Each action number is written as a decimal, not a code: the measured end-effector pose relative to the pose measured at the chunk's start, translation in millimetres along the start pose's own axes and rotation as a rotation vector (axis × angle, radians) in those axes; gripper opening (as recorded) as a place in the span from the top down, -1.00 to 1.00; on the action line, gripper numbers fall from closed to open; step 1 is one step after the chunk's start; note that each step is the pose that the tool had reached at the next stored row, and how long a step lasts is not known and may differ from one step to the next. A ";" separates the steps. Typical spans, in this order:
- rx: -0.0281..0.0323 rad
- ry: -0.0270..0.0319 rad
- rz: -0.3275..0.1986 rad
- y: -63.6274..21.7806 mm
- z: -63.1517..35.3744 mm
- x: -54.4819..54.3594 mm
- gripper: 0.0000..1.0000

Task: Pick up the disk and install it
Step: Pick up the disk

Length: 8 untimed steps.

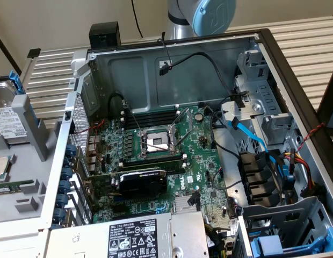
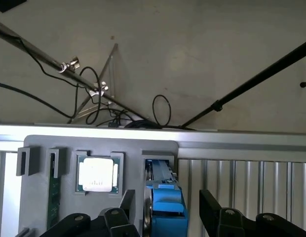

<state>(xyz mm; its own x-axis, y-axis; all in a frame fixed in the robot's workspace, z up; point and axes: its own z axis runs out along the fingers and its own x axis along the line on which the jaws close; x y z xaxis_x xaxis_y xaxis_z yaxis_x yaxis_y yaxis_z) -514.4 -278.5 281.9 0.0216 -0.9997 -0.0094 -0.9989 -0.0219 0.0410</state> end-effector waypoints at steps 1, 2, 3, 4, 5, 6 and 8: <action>-0.0001 0.0005 0.000 0.1 0.0 0.0 -0.25; 0.0010 0.0009 0.000 0.2 -0.1 -0.1 -0.25; 0.0037 0.0012 0.000 0.3 0.1 -0.2 -0.25; 0.0076 0.0014 0.000 0.6 0.2 -0.2 -0.25; 0.0119 0.0015 0.000 0.8 0.4 -0.2 -0.25; 0.0144 0.0015 0.000 1.0 0.6 -0.2 -0.25; 0.0182 0.0016 0.000 1.5 1.0 -0.2 -0.21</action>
<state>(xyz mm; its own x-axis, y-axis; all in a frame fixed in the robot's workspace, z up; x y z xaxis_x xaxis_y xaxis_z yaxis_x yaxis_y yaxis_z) -516.0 -278.4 280.9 0.0216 -0.9997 -0.0078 -0.9995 -0.0218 0.0228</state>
